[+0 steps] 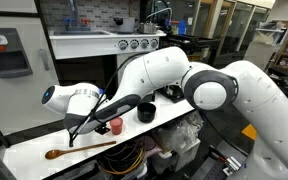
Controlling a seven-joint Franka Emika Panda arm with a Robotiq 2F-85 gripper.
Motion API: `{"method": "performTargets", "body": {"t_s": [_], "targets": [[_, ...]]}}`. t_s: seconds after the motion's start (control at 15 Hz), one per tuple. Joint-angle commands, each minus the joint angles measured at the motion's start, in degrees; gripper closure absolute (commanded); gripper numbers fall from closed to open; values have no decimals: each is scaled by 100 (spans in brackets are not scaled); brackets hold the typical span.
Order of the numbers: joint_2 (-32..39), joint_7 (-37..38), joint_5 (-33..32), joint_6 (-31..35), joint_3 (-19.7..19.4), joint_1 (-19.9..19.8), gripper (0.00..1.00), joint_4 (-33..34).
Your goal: Pick up the pink cup and pour it's content into the black bowl
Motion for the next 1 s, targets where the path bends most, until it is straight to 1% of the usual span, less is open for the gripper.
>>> {"method": "performTargets", "body": {"t_s": [0.0, 0.53, 0.93], "targets": [[386, -417, -83, -290, -126, 168, 0, 568], [914, -909, -229, -828, -400, 371, 0, 1149], [1215, -1139, -187, -1094, -445, 380, 0, 1427]]}}
